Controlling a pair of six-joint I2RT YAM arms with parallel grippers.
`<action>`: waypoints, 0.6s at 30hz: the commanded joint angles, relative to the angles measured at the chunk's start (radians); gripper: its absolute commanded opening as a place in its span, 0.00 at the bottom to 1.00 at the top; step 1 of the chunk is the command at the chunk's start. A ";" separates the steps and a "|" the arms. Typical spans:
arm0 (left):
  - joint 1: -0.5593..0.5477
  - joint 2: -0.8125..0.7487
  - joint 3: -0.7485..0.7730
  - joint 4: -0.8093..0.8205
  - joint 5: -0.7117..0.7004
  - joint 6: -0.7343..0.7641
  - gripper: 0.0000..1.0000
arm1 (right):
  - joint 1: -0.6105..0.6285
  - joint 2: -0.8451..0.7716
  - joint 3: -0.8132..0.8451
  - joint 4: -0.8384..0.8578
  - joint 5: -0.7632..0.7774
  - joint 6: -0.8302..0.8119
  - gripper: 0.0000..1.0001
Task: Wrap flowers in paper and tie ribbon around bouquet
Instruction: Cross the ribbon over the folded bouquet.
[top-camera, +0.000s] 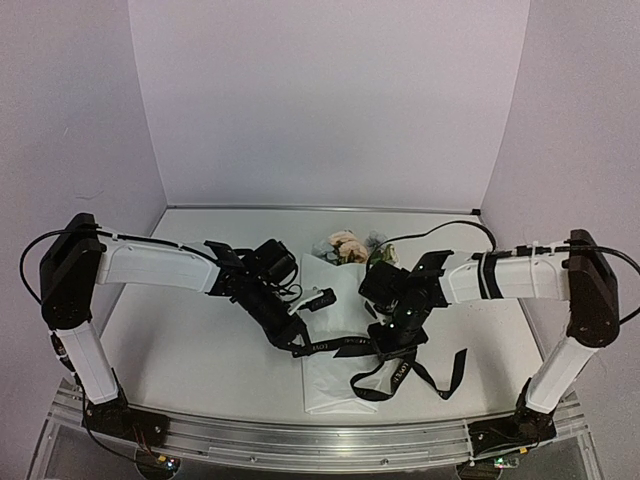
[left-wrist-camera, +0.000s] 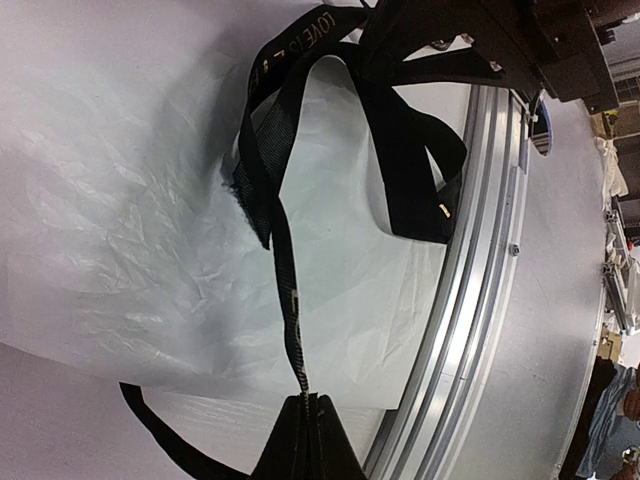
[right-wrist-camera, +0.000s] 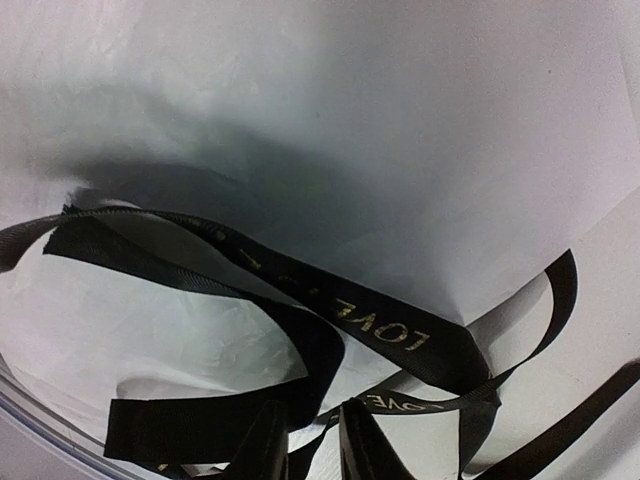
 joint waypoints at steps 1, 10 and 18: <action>0.000 -0.040 0.037 0.003 0.006 0.019 0.02 | -0.001 0.011 0.042 -0.006 -0.004 0.030 0.12; 0.000 -0.038 0.043 0.006 0.021 0.023 0.02 | -0.002 0.028 0.061 0.070 -0.142 0.083 0.00; 0.000 -0.041 0.048 0.007 0.040 0.031 0.02 | -0.012 0.090 0.079 0.211 -0.237 0.151 0.00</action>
